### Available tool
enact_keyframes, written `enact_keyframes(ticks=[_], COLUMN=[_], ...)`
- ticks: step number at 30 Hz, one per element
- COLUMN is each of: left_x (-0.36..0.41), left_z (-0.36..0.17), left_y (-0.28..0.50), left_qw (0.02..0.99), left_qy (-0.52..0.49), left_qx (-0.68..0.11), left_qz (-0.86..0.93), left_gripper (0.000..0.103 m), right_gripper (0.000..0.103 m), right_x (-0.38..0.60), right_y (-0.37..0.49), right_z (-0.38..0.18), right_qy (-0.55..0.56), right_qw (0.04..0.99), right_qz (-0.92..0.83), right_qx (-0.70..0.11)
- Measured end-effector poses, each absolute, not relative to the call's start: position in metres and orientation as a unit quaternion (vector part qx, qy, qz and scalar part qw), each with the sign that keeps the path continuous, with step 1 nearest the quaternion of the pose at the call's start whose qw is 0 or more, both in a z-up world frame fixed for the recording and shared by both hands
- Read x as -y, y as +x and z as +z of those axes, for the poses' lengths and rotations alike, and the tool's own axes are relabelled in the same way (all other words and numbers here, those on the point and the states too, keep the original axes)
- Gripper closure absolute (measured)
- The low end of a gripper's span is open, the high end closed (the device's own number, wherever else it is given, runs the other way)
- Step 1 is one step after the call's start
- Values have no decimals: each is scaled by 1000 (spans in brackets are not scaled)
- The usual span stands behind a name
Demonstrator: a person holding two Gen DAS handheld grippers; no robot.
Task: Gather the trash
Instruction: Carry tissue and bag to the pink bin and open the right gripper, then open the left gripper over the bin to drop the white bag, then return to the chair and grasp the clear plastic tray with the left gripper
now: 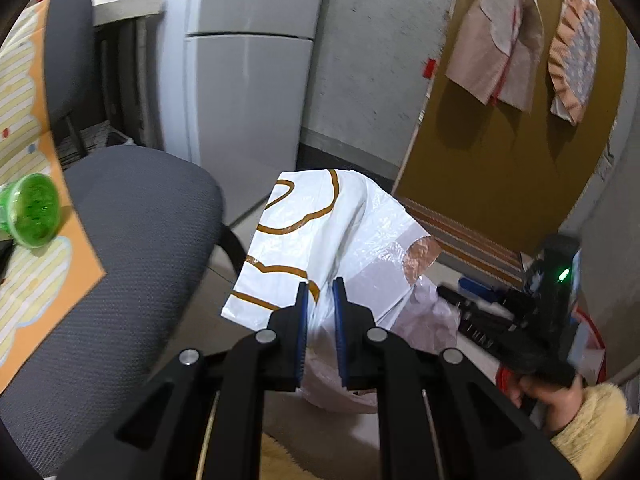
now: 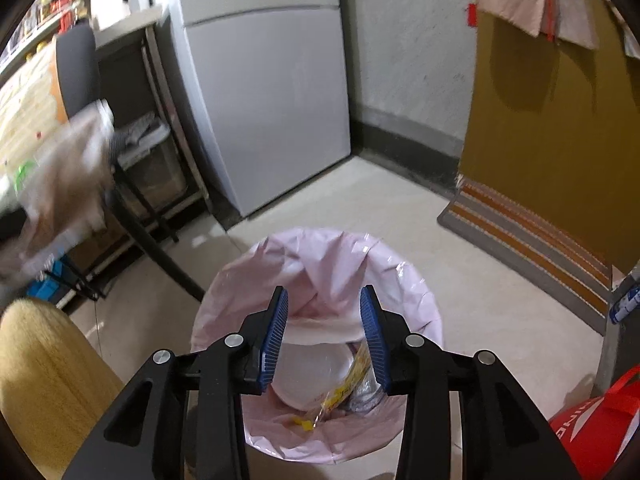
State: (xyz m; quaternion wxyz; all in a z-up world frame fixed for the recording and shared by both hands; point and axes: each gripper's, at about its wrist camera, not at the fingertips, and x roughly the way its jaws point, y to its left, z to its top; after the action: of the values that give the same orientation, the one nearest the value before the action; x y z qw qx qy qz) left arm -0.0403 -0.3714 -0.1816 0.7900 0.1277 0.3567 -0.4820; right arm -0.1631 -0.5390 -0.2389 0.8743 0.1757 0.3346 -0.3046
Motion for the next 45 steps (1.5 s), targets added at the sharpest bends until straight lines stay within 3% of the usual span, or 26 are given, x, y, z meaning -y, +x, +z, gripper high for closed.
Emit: enact_keyframes(ticks=[10, 15, 17, 18, 29, 37, 45], left_x=[438, 465, 469, 467, 411, 355, 269], left_z=[-209, -228, -234, -236, -227, -184, -151], left_y=[-62, -63, -61, -60, -22, -11, 9], left_qw=[739, 720, 720, 722, 772, 814, 853], left_qy=[168, 190, 196, 196, 148, 133, 106], left_qx=[-377, -393, -395, -395, -397, -357, -349], left_qz=[-532, -539, -536, -532, -473, -438, -373], left_gripper=[92, 77, 63, 62, 61, 61, 59], right_gripper=[61, 60, 60, 60, 59, 59, 50], right_x=[557, 562, 562, 562, 545, 510, 455], right_y=[-199, -208, -207, -207, -187, -152, -91], right_z=[-183, -172, -172, -173, -180, -162, -136], right_qy=[179, 188, 186, 186, 186, 170, 130], right_qw=[890, 892, 892, 892, 896, 917, 944], right_qz=[-332, -335, -335, -334, -310, -249, -149], right_qx=[-256, -237, -240, -242, -257, -262, -265])
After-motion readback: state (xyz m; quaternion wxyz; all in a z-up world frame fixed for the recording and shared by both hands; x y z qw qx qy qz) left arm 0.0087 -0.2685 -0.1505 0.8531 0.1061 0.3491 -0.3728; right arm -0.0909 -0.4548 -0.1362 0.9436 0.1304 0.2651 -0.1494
